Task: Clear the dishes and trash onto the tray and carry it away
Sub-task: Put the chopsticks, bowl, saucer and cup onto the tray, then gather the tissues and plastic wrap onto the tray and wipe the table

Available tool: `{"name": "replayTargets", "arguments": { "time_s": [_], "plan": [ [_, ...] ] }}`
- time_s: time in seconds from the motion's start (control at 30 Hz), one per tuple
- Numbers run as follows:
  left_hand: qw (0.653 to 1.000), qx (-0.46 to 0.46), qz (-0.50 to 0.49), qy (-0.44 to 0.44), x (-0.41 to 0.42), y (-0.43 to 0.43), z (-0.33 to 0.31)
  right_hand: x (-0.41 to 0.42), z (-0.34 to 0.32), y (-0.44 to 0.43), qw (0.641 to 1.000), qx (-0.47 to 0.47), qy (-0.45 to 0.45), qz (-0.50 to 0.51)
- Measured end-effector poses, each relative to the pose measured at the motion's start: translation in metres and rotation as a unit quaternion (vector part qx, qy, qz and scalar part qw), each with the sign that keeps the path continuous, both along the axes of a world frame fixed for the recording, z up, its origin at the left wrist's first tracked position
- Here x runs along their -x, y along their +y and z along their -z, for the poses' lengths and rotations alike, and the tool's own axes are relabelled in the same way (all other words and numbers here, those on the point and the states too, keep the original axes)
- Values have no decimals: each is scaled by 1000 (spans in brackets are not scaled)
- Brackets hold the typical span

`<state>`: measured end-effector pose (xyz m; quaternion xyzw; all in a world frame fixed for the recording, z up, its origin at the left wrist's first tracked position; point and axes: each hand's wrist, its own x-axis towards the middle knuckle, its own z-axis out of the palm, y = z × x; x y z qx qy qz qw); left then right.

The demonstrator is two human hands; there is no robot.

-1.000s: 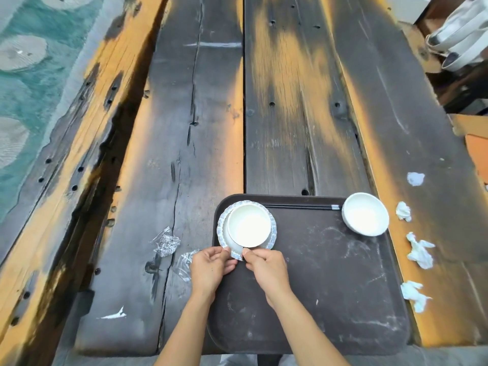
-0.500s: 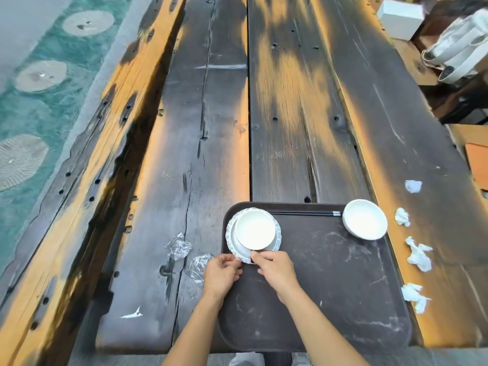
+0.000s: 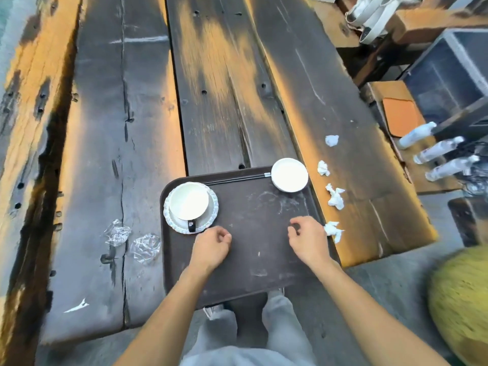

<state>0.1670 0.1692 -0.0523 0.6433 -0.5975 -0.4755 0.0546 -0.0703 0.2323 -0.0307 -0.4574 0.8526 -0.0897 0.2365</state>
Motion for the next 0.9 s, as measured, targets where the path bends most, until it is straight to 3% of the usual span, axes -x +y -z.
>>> {"name": "replayTargets", "arguments": {
  "time_s": [0.23, 0.4, 0.53, 0.63, 0.77, 0.9],
  "plan": [
    [977, 86, 169, -95, 104, 3, 8, 92, 14, 44, 995, -68, 61, -29],
    [959, -62, 188, -201, 148, 13, 22, 133, 37, 53, 992, -76, 2, -99],
    [946, -82, 192, -248, 163, 20, 28, 162, 41, 48, 990, -70, -42, -116],
    [948, -79, 182, -247, 164, 22, 31, 183, 33, 33, 994, -33, -54, -89],
    [950, -64, 170, -253, 163, 24, 30, 203, 15, -9, 994, 85, -71, -3],
    [954, -58, 150, -254, 168, 26, 30, 209, 18, -47, 991, 120, -55, -31]
  ]
}}
